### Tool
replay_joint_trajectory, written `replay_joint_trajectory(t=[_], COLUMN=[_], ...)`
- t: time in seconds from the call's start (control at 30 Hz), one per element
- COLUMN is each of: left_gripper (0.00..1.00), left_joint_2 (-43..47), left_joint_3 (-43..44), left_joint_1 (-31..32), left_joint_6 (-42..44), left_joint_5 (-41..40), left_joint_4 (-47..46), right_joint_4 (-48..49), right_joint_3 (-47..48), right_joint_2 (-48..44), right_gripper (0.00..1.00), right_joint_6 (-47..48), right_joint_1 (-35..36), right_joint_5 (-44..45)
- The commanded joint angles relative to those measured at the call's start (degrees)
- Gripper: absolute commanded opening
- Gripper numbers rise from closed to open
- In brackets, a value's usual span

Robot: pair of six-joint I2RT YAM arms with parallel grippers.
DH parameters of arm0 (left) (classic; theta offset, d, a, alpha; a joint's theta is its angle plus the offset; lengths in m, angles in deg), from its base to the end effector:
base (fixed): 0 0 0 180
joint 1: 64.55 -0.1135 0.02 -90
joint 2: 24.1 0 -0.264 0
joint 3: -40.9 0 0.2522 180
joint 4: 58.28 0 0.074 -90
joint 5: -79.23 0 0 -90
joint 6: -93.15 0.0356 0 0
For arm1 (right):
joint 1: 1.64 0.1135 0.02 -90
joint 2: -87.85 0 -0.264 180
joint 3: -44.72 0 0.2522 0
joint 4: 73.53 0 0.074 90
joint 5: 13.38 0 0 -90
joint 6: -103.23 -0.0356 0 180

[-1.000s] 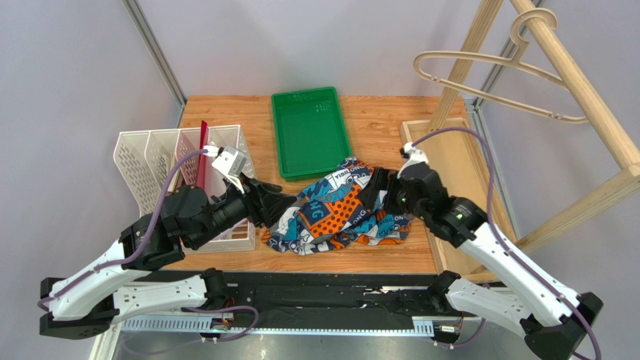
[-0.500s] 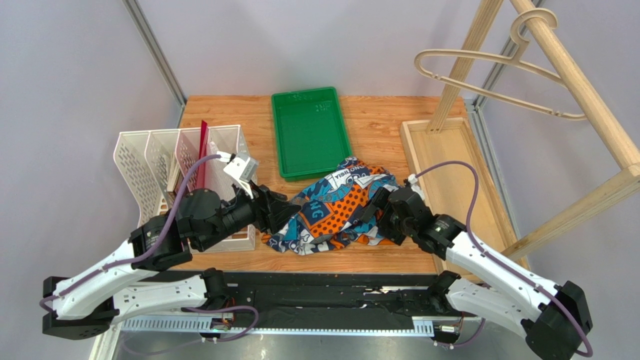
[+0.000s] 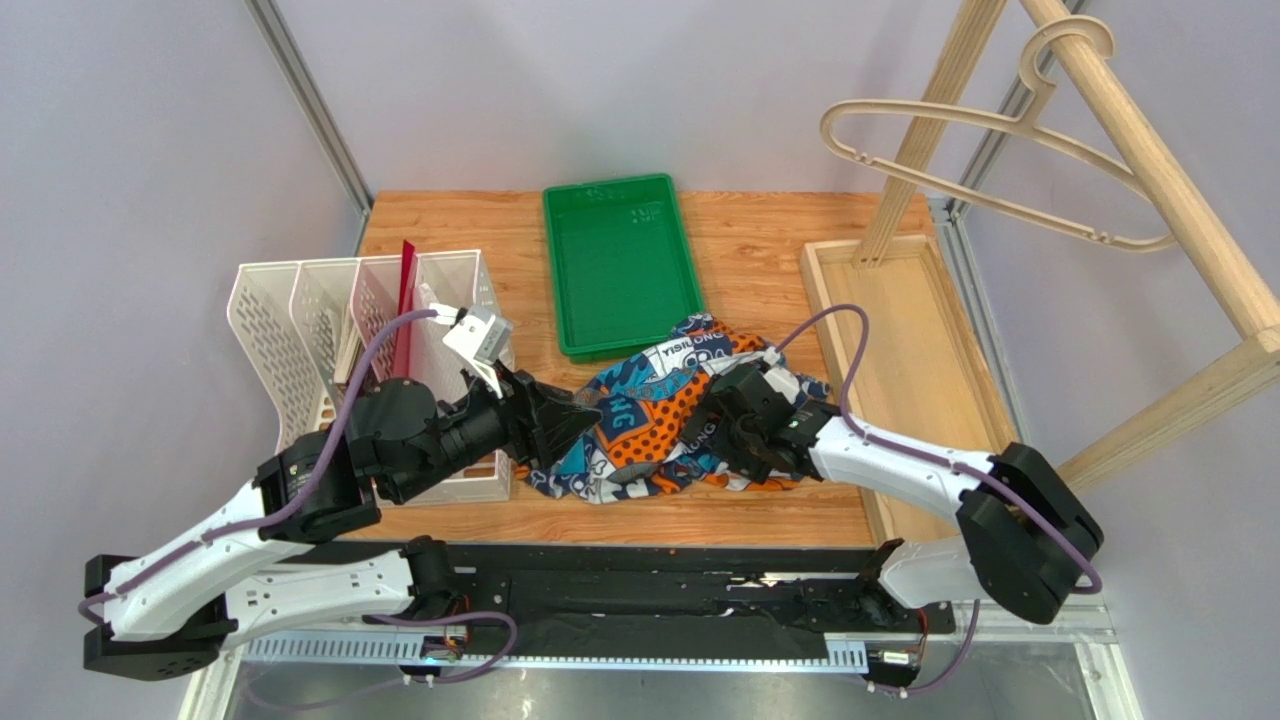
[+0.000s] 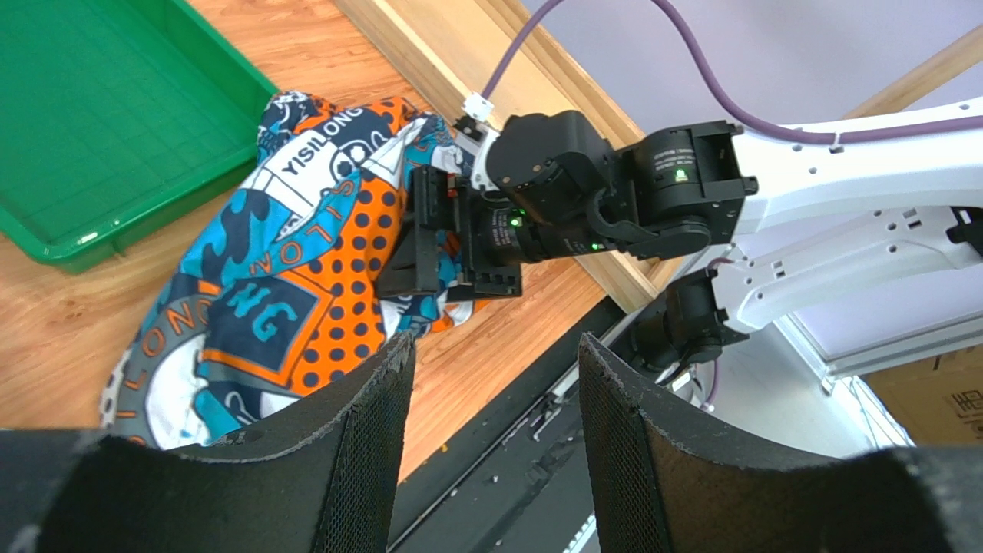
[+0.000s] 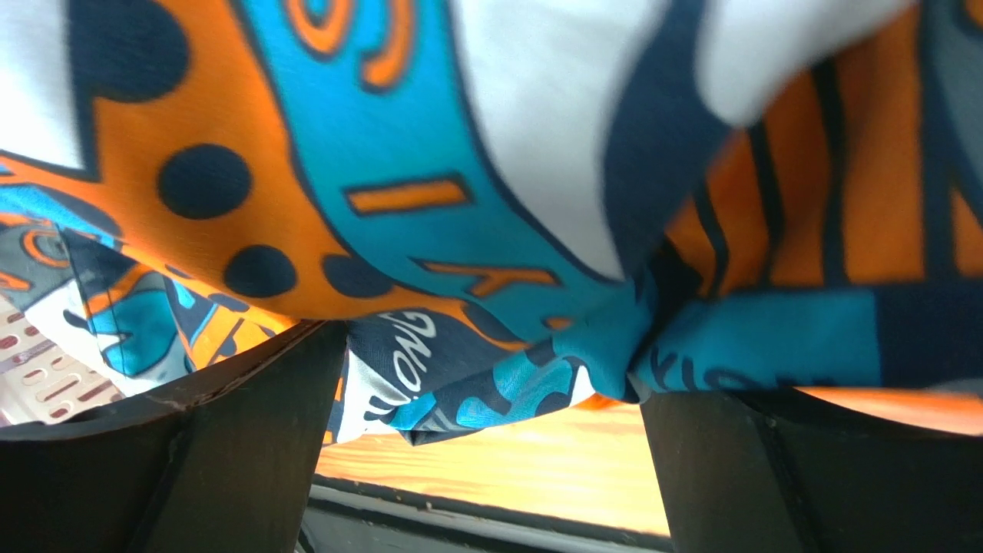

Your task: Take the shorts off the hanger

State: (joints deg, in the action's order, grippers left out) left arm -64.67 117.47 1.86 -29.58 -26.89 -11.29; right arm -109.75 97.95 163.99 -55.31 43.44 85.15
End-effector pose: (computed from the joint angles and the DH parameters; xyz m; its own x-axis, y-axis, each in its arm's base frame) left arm 0.0610 -0.1149 0.4128 -0.4812 -0.1960 -0.8544 0.6076 0.6280 -0.4862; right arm 0.1768 0.1698 0.1779 -0.8234 0.4777 -0.3062 0.3275 0.8408 0.4309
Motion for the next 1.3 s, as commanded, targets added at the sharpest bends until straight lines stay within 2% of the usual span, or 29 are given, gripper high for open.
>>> replay_joint_trajectory(t=[0.0,0.17,0.27,0.3,0.47,0.5,0.57,0.67,0.7,0.87,1.07,1.27], left_gripper=[0.6,0.6,0.6,0.6,0.6,0.6,0.6,0.6,0.6,0.6,0.61,0.61], left_joint_2=[0.41,1.81,1.73,1.56,-0.11,-0.2,0.23,0.76,0.76,0.06,-0.99,-1.0], left_joint_3=[0.91,-0.05,-0.93,-1.02,-0.23,-0.14,-0.4,-1.02,-0.76,-0.67,-0.14,-0.14], left_joint_1=[0.38,0.38,0.38,0.3,0.38,0.3,0.3,0.3,0.3,0.3,0.21,0.21], left_joint_6=[-0.67,-1.11,-1.11,-1.11,-1.02,-1.11,-1.28,-1.02,-0.67,-0.67,0.56,0.65], left_joint_5=[0.56,-0.31,-0.67,-0.58,-0.14,-0.05,-0.14,-0.75,-1.02,-0.58,-1.11,-0.84], left_joint_4=[0.16,0.17,-0.62,-0.97,-0.8,-0.63,-0.45,-1.15,-0.98,-0.62,-0.98,-0.63], right_joint_4=[4.7,7.16,7.87,8.22,9.89,10.5,11.2,12.44,12.44,15.24,14.29,11.04], right_joint_3=[1.94,-2.19,-3.78,-3.95,-5.71,-5.97,-6.85,-6.95,-6.86,-7.21,-4.58,3.77], right_joint_2=[1.82,-1.16,-2.83,-3.1,-4.59,-4.68,-5.29,-6.26,-6.53,-10.12,-19.88,-24.11], right_gripper=[0.96,0.8,0.68,0.61,0.42,0.35,0.3,0.14,0.02,0.0,0.0,0.0], right_joint_6=[1.91,4.02,6.21,6.83,10.34,10.87,11.66,14.29,15.7,20.27,28.89,33.45], right_joint_1=[0.89,1.68,1.68,1.68,1.68,1.68,1.68,1.68,1.68,1.68,1.68,1.68], right_joint_5=[4.2,7.98,9.13,9.3,7.9,7.64,6.68,4.92,4.39,0.44,-2.64,-3.0])
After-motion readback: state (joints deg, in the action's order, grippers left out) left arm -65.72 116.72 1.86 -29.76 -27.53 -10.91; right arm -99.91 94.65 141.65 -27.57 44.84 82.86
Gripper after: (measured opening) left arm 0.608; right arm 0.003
